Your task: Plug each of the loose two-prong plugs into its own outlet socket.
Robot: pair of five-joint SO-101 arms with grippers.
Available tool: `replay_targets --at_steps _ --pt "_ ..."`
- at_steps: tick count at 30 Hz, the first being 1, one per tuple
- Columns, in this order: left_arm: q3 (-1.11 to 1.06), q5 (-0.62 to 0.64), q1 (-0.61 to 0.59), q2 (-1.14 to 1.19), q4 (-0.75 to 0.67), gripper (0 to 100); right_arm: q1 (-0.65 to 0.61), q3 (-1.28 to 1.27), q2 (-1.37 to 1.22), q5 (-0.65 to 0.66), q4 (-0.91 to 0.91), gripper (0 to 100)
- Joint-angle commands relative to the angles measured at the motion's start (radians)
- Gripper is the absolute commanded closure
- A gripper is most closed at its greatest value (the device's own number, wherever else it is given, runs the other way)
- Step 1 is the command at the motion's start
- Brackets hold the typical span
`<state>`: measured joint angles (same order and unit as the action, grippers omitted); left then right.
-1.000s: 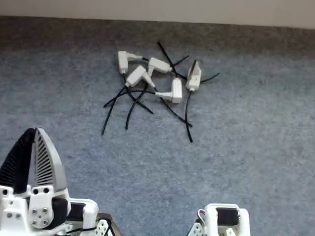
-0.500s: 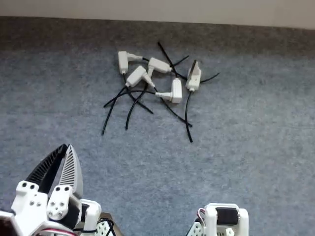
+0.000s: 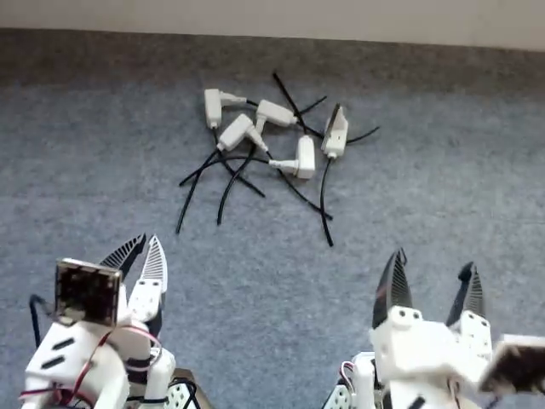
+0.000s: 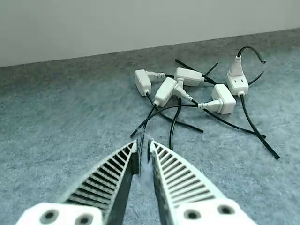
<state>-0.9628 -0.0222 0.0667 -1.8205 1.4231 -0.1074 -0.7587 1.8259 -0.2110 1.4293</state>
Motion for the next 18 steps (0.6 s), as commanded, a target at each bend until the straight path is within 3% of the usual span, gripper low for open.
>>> replay_targets --at_steps 1,6,13,18 --pt "-0.081 -0.002 -0.031 -0.005 -0.103 94 -0.007 -0.119 0.007 0.084 -0.041 67.3" --pt "-0.291 0.0 -0.16 -0.005 -0.233 94 -0.005 -0.332 0.007 0.241 -0.047 67.3" --pt "-0.418 0.003 -0.202 -0.004 -0.255 94 -0.01 -0.458 0.007 0.239 -0.076 67.3" --pt "-0.476 0.166 -0.203 -0.004 -0.262 94 -0.01 -0.654 0.007 0.207 -0.188 67.4"
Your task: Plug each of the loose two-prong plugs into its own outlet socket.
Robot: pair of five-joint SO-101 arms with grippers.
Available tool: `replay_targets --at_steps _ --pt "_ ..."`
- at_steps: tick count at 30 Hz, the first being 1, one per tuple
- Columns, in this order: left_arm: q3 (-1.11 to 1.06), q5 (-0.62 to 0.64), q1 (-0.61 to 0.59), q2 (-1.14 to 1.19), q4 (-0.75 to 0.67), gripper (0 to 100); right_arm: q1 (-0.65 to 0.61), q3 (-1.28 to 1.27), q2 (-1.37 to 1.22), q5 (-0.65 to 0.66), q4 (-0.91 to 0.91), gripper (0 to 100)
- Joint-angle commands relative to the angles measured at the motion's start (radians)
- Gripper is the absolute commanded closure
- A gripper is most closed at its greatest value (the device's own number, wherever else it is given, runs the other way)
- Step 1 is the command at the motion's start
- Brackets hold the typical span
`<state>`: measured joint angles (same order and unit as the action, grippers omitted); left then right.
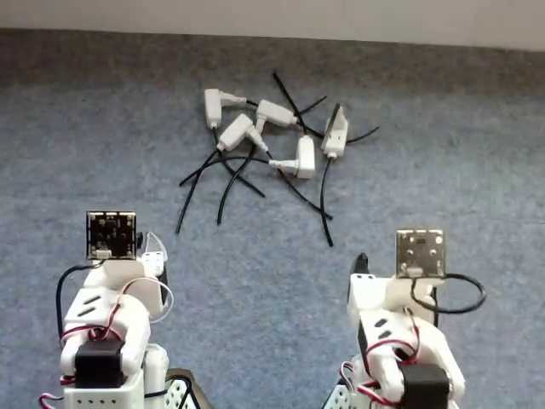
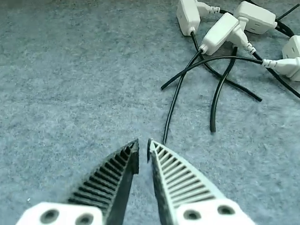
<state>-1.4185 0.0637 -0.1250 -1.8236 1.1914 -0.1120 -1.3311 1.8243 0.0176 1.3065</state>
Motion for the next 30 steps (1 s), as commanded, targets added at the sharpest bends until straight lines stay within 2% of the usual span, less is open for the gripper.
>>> replay_targets --at_steps 1,3,5,9,13,19,22,27,30 --pt "-0.035 0.104 -0.018 -0.001 -0.031 94 -0.001 -0.114 0.008 -0.058 -0.084 67.9" --pt "-0.064 0.121 -0.03 0.001 -0.031 94 0.001 -0.179 0.008 -0.126 -0.114 71.0" --pt "-0.119 0.123 -0.047 0.001 -0.031 94 0.001 -0.217 0.008 -0.133 -0.134 76.0" --pt "-0.246 0.12 -0.05 0.001 -0.031 94 0.001 -0.269 0.008 -0.044 -0.136 86.5" --pt "-0.263 0.12 -0.051 0.001 -0.023 94 -0.004 -0.348 0.008 0.064 -0.13 93.5" --pt "-0.277 0.12 -0.047 0.004 -0.008 94 0.001 -0.449 0.008 0.157 -0.13 95.2" --pt "-0.277 0.12 -0.044 0.004 0.057 94 0.001 -0.455 0.008 0.158 -0.136 95.2" --pt "-0.277 0.12 -0.044 0.005 0.072 95 0.001 -0.456 0.008 0.155 -0.12 95.2" --pt "-0.277 0.104 -0.038 0.005 0.087 99 0.001 -0.456 0.008 0.157 -0.105 95.2"
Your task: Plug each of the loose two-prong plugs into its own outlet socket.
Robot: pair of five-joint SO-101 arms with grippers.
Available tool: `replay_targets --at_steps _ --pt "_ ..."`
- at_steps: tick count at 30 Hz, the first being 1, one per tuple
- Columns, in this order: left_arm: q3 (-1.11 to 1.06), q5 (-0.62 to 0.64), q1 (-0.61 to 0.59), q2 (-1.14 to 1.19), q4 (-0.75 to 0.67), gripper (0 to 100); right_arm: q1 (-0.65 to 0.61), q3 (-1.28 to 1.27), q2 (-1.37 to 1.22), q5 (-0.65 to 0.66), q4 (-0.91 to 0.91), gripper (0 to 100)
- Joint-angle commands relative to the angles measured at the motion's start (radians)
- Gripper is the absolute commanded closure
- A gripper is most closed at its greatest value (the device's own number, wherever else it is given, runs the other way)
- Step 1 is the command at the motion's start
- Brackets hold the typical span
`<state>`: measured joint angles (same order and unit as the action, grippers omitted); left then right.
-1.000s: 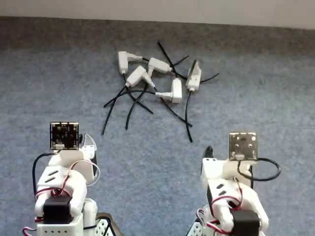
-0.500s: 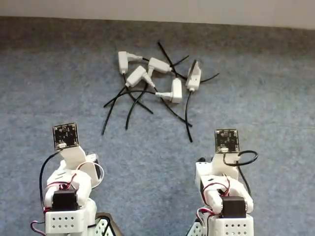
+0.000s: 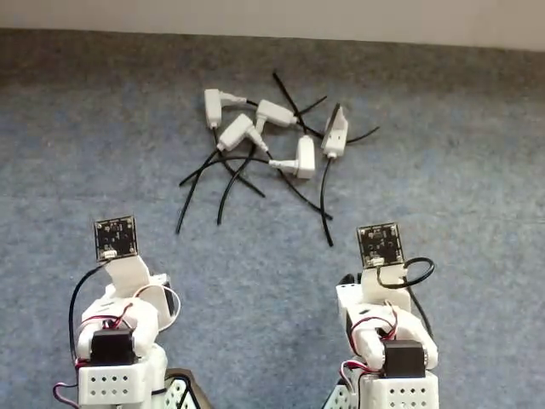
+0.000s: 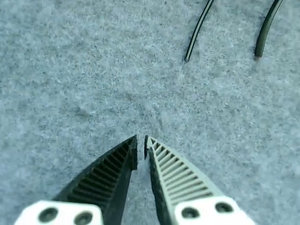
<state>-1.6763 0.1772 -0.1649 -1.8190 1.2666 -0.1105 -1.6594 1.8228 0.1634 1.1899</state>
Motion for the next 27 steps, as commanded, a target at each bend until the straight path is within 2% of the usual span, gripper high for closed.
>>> replay_targets --at_steps 1,9,24,27 --pt "-0.019 -0.037 0.016 0.001 0.017 100 -0.001 -0.128 0.01 0.011 0.012 95.2" --pt "-0.019 -0.204 0.045 0.001 0.054 99 0.096 -0.128 0.01 0.008 0.018 95.2" --pt "-0.019 -0.207 0.045 0.001 0.054 99 0.101 -0.128 0.008 0.006 0.056 95.7" --pt "-0.019 -0.207 0.044 0.001 0.054 99 0.099 -0.128 0.008 0.006 0.056 99.5"
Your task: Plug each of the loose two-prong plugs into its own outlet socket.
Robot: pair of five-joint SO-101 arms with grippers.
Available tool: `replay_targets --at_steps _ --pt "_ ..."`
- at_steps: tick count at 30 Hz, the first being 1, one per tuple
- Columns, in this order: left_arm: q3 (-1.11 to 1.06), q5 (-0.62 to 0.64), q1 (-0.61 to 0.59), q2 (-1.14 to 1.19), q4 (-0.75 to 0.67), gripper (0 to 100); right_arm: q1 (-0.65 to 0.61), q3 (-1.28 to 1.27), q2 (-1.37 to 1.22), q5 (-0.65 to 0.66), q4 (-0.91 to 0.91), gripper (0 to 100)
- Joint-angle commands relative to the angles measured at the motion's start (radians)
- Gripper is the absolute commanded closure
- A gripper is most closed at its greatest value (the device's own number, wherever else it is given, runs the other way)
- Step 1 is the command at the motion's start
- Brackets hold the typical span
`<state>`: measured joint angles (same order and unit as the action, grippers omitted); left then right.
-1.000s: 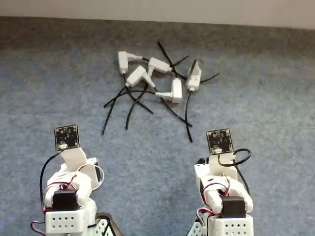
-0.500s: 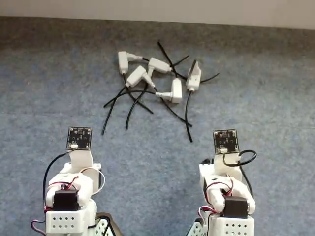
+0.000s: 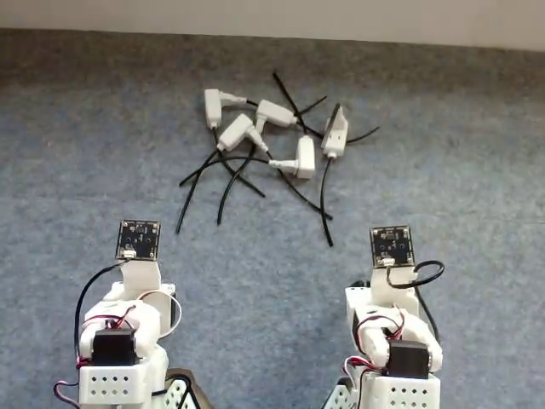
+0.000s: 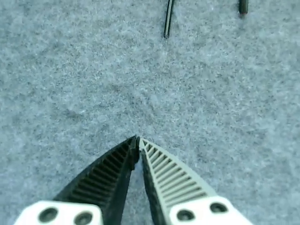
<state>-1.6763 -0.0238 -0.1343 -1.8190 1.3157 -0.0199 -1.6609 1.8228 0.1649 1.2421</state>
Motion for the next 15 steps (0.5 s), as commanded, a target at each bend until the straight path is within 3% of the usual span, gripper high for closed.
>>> replay_targets --at_steps 1,15 --pt "-0.019 -0.006 0.013 0.001 0.005 99 0.007 -0.127 0.008 0.005 0.004 99.0" --pt "-0.019 -0.005 0.013 0.001 0.005 99 0.012 -0.127 0.002 0.009 0.001 99.2"
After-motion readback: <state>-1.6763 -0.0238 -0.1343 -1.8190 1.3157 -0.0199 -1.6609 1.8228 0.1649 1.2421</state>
